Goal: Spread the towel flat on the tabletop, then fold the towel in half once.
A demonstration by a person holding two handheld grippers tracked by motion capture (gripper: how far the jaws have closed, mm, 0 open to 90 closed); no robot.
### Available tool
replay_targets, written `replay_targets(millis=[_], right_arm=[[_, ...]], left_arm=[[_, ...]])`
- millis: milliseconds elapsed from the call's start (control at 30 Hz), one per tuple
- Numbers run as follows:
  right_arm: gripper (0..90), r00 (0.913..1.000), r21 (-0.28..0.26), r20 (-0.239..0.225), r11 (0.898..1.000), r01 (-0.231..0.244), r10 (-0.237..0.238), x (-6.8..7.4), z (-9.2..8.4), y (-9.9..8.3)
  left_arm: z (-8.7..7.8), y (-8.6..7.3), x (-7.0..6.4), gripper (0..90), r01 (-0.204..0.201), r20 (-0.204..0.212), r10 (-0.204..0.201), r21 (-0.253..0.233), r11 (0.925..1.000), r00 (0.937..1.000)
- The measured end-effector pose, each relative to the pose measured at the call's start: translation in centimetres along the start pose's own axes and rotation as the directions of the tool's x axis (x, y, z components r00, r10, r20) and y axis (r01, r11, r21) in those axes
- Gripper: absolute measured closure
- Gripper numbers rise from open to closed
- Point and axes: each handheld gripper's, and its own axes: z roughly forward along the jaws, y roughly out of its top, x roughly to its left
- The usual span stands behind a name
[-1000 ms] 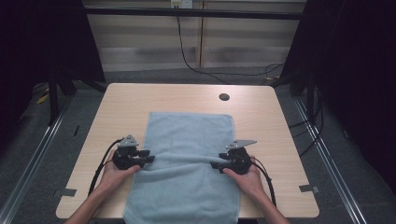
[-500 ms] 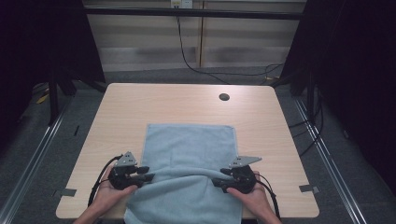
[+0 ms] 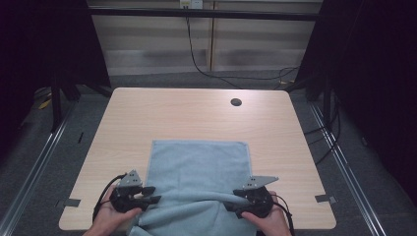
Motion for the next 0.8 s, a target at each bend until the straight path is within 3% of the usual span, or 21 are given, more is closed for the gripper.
replay_targets(millis=[67, 200, 300, 367, 400, 467, 500, 600, 633, 733, 800], right_arm=[[37.7, 0.9997, -0.032, 0.000, 0.999, -0.023, 0.023, -0.9, -0.2, 0.8], [38.0, 0.9961, -0.100, 0.060, 0.993, -0.059, 0.065, -4.3, -0.5, 3.0], [37.8, 0.9901, -0.118, 0.101, 0.989, -0.086, 0.098, -7.3, 0.0, 4.6], [37.4, 0.9869, -0.123, 0.127, 0.989, -0.085, 0.100, -8.8, 0.6, 5.4], [37.7, 0.9842, -0.132, 0.140, 0.987, -0.090, 0.109, -9.6, 1.0, 5.7], [37.6, 0.9822, -0.119, 0.150, 0.988, -0.096, 0.114, -10.4, 1.5, 6.1], [38.0, 0.9807, -0.113, 0.159, 0.989, -0.096, 0.114, -10.9, 1.8, 6.3], [38.5, 0.9779, -0.099, 0.170, 0.989, -0.105, 0.121, -11.9, 2.7, 6.7], [38.5, 0.9766, -0.087, 0.181, 0.991, -0.102, 0.116, -12.1, 3.0, 6.8], [39.0, 0.9725, -0.081, 0.206, 0.992, -0.094, 0.109, -12.8, 3.2, 7.2], [38.6, 0.9692, -0.087, 0.220, 0.992, -0.094, 0.111, -13.5, 3.2, 7.4]], left_arm=[[0.5, 1.3, 1.5, 56.5, 0.032, -0.014, -0.032, -0.022, 0.9992, 0.9994], [1.7, 4.0, 3.8, 53.1, 0.038, -0.039, -0.040, -0.040, 0.9985, 0.9985], [2.8, 5.6, 5.8, 51.7, 0.071, -0.044, -0.074, -0.069, 0.9951, 0.9963], [3.8, 6.4, 7.2, 51.0, 0.092, -0.074, -0.097, -0.076, 0.9928, 0.9925], [4.0, 6.5, 7.7, 50.6, 0.108, -0.061, -0.112, -0.075, 0.9913, 0.9918], [4.2, 6.8, 8.7, 50.6, 0.125, -0.084, -0.133, -0.096, 0.9875, 0.9875], [4.3, 7.0, 9.3, 50.6, 0.155, -0.063, -0.162, -0.109, 0.9820, 0.9848], [4.6, 7.5, 10.2, 49.3, 0.185, -0.068, -0.194, -0.122, 0.9751, 0.9786], [4.8, 7.6, 10.4, 48.5, 0.173, -0.087, -0.184, -0.117, 0.9780, 0.9791], [5.5, 7.7, 10.6, 48.5, 0.177, -0.102, -0.190, -0.123, 0.9764, 0.9764], [5.9, 7.6, 10.6, 48.4, 0.163, -0.108, -0.174, -0.107, 0.9809, 0.9788]])
